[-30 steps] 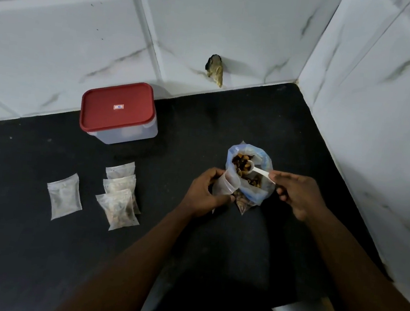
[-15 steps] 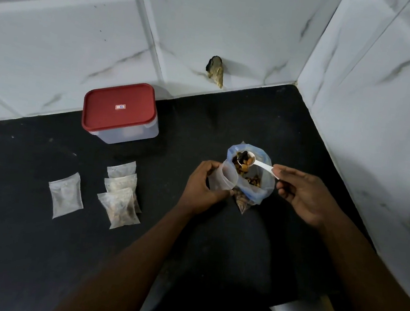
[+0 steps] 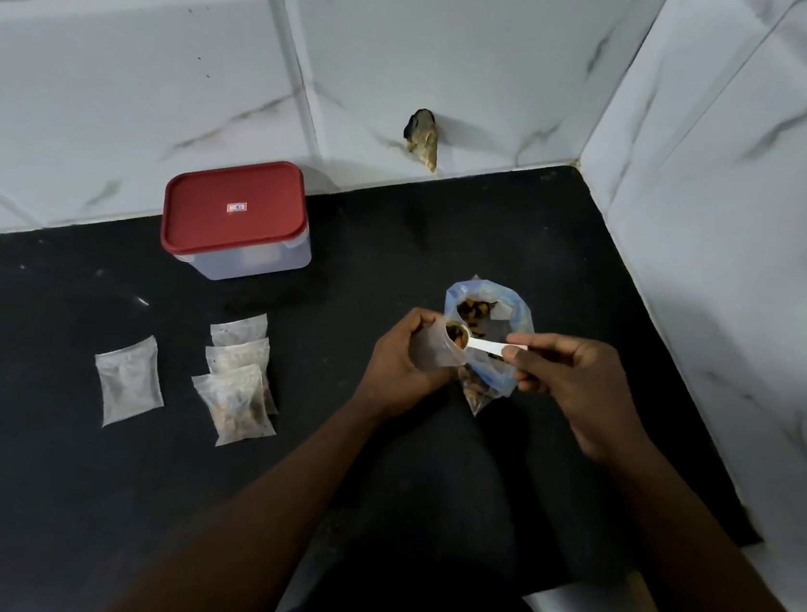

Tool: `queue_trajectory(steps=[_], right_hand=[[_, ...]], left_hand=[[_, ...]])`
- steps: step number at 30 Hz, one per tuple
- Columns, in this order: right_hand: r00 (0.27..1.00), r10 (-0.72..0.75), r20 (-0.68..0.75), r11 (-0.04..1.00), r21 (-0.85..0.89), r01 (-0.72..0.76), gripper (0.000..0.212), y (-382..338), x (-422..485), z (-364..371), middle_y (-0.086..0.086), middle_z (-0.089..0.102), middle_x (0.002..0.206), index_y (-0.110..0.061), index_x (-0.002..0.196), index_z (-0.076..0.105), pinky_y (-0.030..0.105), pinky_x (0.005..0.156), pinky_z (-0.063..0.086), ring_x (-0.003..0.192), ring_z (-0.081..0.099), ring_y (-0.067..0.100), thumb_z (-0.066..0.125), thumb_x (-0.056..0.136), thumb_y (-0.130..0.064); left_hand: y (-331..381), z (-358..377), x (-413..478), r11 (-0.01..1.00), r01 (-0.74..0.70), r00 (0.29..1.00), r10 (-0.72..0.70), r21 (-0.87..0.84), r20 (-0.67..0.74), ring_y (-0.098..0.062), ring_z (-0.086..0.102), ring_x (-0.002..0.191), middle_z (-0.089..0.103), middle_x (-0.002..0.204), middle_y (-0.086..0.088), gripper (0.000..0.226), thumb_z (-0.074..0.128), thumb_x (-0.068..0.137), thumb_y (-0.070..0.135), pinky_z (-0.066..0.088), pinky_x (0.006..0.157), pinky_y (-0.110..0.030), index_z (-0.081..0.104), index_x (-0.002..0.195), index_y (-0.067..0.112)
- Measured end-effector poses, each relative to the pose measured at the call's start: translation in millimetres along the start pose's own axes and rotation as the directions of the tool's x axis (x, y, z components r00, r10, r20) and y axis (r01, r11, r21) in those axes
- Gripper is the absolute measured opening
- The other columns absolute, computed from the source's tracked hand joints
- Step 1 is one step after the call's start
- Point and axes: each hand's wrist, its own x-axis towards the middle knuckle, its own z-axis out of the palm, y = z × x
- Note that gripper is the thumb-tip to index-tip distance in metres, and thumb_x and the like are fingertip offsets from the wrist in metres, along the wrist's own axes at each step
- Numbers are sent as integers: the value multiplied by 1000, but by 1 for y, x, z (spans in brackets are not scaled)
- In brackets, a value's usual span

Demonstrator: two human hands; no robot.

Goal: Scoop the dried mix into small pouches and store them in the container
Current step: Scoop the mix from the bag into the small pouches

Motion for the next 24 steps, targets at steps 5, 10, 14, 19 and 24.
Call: queue_trajectory(steps=[5, 10, 14, 19, 24], right_hand=[[855, -514, 75, 756, -432, 492, 20, -6, -14, 8, -13, 74, 95, -20, 104, 77, 13, 76, 56, 86, 70, -3, 80, 84, -15], [646, -740, 187, 450, -576, 683, 15, 4, -20, 14, 7, 73, 96, -5, 95, 77, 27, 82, 55, 90, 68, 13, 78, 81, -1], [644, -758, 101, 492, -560, 666, 14, 9, -26, 13, 9, 74, 97, -3, 94, 77, 28, 84, 58, 91, 70, 16, 72, 82, -8], [801, -598, -20, 736, -410, 539, 16, 7, -30, 8, -10, 73, 96, -13, 99, 78, 13, 80, 55, 90, 70, -1, 79, 82, -10], [955, -269, -123, 962, -87, 260, 19, 17, -26, 7, -5, 78, 96, -17, 99, 78, 22, 79, 59, 93, 74, 6, 79, 83, -7]], left_hand=[[4, 3, -2, 1000, 5, 1000, -5, -21, 10, 4, 63, 108, 67, 116, 13, 47, 86, 79, 18, 51, 90, -21, 61, 118, 27], [3, 5, -9, 997, -57, 998, 56, -43, -27, 2, 67, 101, 71, 103, 18, 44, 82, 81, 0, 53, 83, -15, 63, 109, 28], [0, 3, -8, 999, -16, 1000, 16, -27, -3, 4, 65, 103, 68, 110, 11, 49, 83, 80, 3, 52, 85, -13, 60, 114, 30], [0, 3, -6, 999, 28, 999, -28, -26, 21, 5, 66, 102, 67, 111, 9, 51, 82, 80, 4, 55, 85, -15, 57, 111, 36], [1, 5, -6, 999, 21, 1000, -21, -39, 7, 6, 66, 101, 67, 111, 11, 50, 83, 79, 2, 55, 85, -15, 59, 109, 34]])
